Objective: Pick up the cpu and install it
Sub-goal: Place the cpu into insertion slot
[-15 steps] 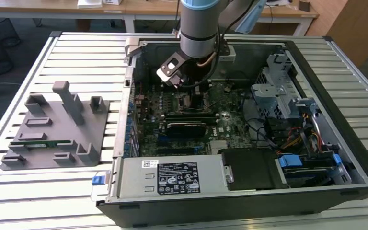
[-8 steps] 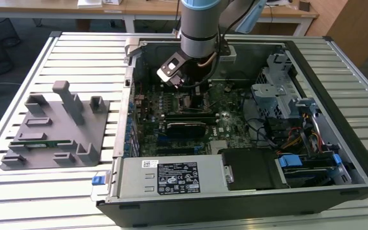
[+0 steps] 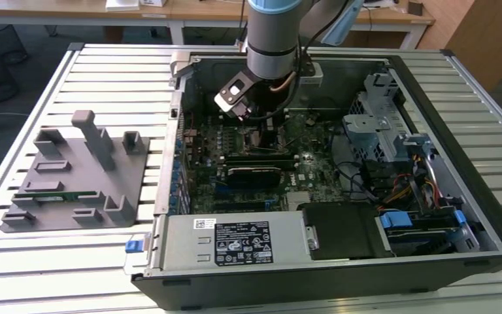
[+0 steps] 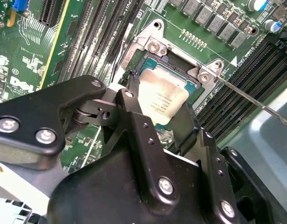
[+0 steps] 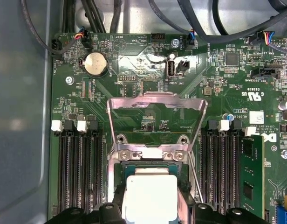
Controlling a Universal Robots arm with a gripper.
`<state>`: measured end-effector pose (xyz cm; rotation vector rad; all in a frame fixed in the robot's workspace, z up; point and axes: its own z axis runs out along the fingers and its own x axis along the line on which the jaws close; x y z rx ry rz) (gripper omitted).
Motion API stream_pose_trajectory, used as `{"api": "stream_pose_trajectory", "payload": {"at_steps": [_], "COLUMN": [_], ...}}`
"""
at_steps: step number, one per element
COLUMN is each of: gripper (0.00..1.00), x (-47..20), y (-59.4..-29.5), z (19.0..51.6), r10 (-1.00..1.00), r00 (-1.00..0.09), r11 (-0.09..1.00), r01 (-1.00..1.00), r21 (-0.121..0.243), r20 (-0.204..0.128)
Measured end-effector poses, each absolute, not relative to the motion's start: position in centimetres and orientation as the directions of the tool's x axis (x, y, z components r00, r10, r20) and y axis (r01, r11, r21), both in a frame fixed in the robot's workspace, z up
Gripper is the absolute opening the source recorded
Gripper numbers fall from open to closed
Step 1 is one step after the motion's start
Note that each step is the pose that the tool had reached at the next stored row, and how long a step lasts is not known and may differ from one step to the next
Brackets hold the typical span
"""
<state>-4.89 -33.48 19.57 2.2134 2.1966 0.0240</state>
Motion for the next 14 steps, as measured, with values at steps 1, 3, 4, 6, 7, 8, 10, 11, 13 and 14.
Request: {"api": "stream_pose_trajectory", "payload": {"at_steps": [1,3,4,6,7,8,10,11,13,14], "gripper": [0.53,0.53,0.53,0.53,0.53,0.53,0.53,0.53,0.53,0.59], "x": [-4.90,-4.90,-4.90,-4.90,-4.90,-4.90,-4.90,-4.90,-4.89,-4.89], "y": [-33.46,-33.46,-33.46,-33.46,-33.46,-33.46,-33.46,-33.46,-33.45,-33.45], "z": [19.57,19.57,19.57,19.56,19.56,19.56,19.56,19.55,19.54,19.55], "r10": [1.000,1.000,1.000,1.000,1.000,1.000,1.000,1.000,1.000,1.000], "r00": [0.009,0.009,0.009,0.009,0.009,0.009,0.009,0.009,0.009,0.009], "r11": [-0.008,-0.009,-0.009,-0.009,-0.009,-0.009,-0.009,-0.009,-0.009,-0.009], "r01": [1.000,1.000,1.000,1.000,1.000,1.000,1.000,1.000,1.000,1.000], "r21": [0.027,0.027,0.027,0.027,0.027,0.027,0.027,0.027,0.028,0.027], "r20": [-0.006,-0.006,-0.006,-0.006,-0.006,-0.006,-0.006,-0.006,-0.006,-0.006]}}
